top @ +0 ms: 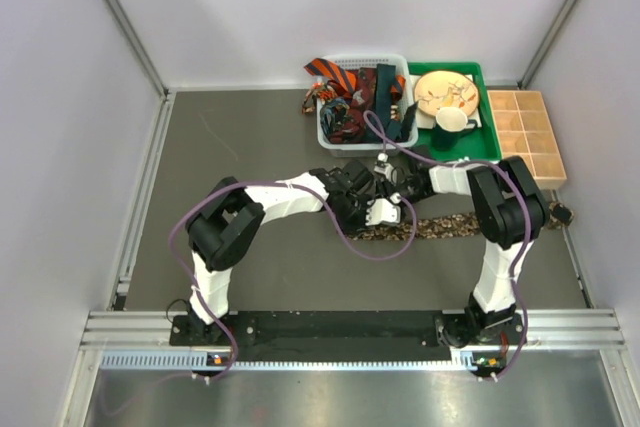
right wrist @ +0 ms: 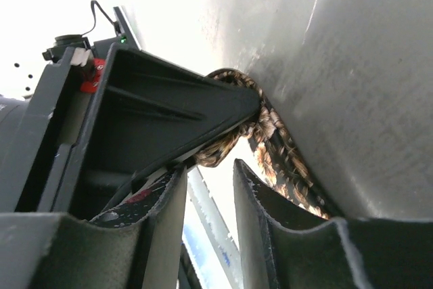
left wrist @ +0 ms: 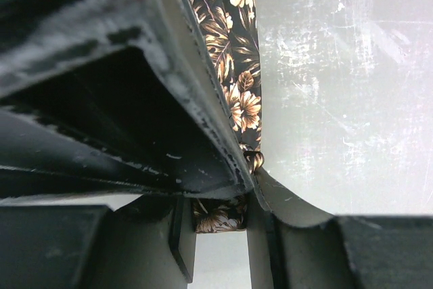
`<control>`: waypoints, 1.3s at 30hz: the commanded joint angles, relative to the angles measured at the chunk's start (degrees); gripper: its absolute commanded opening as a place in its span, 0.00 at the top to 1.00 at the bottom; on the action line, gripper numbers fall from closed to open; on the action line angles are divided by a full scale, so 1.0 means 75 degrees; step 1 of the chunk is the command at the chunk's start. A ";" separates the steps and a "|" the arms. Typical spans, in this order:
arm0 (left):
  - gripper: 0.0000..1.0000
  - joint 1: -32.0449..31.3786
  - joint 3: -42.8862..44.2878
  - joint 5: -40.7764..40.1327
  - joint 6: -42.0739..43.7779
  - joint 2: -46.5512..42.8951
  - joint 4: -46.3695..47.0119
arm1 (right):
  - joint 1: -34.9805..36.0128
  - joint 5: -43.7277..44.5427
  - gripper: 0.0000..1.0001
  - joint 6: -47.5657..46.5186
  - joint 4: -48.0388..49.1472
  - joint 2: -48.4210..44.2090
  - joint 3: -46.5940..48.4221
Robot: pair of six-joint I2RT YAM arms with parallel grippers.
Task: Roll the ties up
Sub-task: Roll the tie at the center of the board.
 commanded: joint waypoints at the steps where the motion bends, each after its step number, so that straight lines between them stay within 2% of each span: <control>1: 0.72 -0.0030 -0.0519 -0.0254 0.0363 0.0602 -0.1365 | 0.0290 -0.0186 0.67 0.0573 0.1412 0.0102 -0.0066; 11: 0.70 0.0016 -0.0601 -0.0124 0.0352 0.0637 -0.1212 | 0.0349 -0.0325 0.75 0.1756 0.3264 0.0184 -0.0675; 15: 0.66 0.0028 -0.0683 -0.0136 0.0363 0.0579 -0.1154 | 0.0360 -0.0291 0.96 0.1617 0.3055 0.0394 -0.0594; 16: 0.63 0.0051 -0.0718 -0.0136 0.0375 0.0567 -0.1142 | 0.0360 -0.0268 1.00 0.1466 0.2880 0.0395 -0.0582; 19: 0.52 0.0156 -0.0789 -0.0125 0.0305 0.0485 -0.1037 | 0.0360 0.0012 1.00 0.1138 0.2516 0.0372 -0.0570; 22: 0.46 0.0332 -0.0859 0.0085 0.0153 0.0240 -0.0850 | 0.0302 0.0364 1.00 0.0926 0.2140 0.0360 -0.0617; 25: 0.34 0.0589 -0.1232 0.0448 -0.0116 -0.0612 -0.0127 | 0.0232 0.0703 1.00 0.0762 0.1802 0.0372 -0.0640; 33: 0.21 0.0930 -0.2522 0.0883 -0.0411 -0.2267 0.1728 | 0.0231 0.1209 1.00 0.0433 0.1261 0.0302 -0.0488; 34: 0.20 0.0931 -0.2604 0.0907 -0.0248 -0.2327 0.1927 | 0.0232 0.1244 1.00 0.0421 0.1214 0.0243 -0.0465; 35: 0.09 0.0931 -0.2733 0.0907 -0.0177 -0.2351 0.2010 | 0.0220 0.1326 1.00 0.0352 0.1098 0.0208 -0.0453; 36: 0.05 0.0931 -0.2769 0.0918 -0.0141 -0.2374 0.2115 | 0.0220 0.1373 1.00 0.0328 0.1027 0.0173 -0.0430; 39: 0.01 0.0907 -0.2735 0.1012 -0.0047 -0.2211 0.2420 | 0.0208 0.1478 1.00 0.0187 0.0747 0.0149 -0.0336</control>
